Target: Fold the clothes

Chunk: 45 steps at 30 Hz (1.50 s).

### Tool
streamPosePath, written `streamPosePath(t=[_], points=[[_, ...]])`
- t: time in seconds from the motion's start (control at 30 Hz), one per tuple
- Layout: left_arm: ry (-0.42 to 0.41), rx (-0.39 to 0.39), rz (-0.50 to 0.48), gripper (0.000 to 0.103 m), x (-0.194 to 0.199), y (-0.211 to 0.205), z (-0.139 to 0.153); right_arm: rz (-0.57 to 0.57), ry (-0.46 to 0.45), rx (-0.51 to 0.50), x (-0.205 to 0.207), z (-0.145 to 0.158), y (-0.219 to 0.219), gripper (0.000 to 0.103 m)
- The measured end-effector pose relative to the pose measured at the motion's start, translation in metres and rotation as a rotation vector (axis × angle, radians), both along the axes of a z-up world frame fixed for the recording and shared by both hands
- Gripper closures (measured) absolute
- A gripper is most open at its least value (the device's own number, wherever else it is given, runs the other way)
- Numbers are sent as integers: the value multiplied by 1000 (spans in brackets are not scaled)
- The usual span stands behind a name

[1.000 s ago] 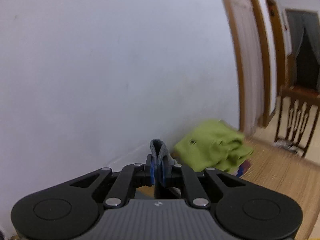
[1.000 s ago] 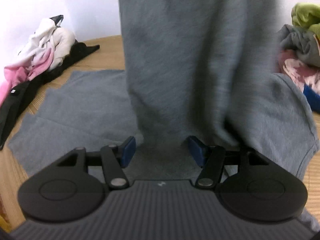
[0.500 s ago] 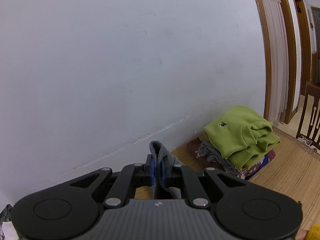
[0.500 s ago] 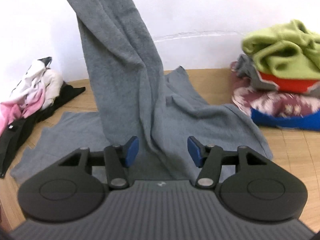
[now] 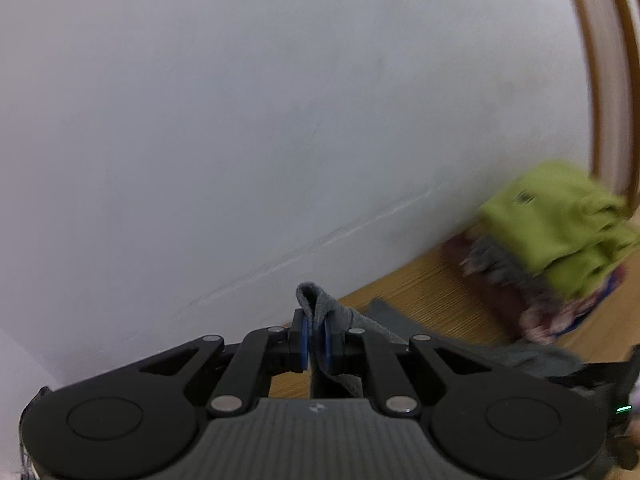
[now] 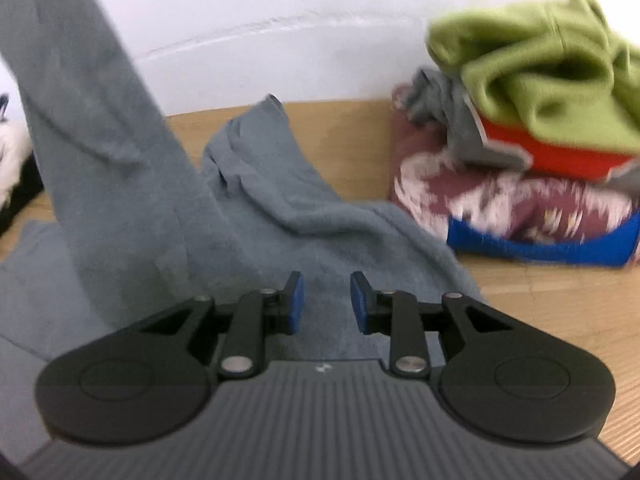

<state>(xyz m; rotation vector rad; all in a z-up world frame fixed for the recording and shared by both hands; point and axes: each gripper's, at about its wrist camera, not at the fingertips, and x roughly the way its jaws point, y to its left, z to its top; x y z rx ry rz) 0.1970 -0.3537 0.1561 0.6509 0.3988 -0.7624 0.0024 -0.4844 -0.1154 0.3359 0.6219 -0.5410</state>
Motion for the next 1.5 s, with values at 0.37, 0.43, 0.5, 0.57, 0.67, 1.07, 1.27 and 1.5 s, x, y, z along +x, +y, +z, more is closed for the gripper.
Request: streamPosePath(t=[0.37, 0.43, 0.5, 0.57, 0.67, 1.07, 1.27, 1.5], points=[[165, 120, 164, 92, 146, -31, -164, 198, 48, -16, 14, -25, 49, 73], [189, 123, 154, 91, 168, -35, -189, 197, 61, 8, 21, -28, 51, 73], [213, 122, 154, 91, 189, -40, -212, 214, 66, 24, 27, -30, 57, 73], [207, 133, 174, 83, 209, -48, -227, 235, 77, 26, 32, -27, 61, 74], [135, 163, 230, 56, 233, -58, -241, 216, 32, 65, 35, -17, 53, 74], [399, -24, -52, 56, 143, 4, -246, 365, 60, 46, 94, -2, 3, 78], [578, -51, -149, 58, 49, -14, -306, 569, 163, -28, 121, -7, -5, 87], [528, 9, -65, 60, 23, -12, -341, 764, 250, -187, 150, -15, 3, 87]])
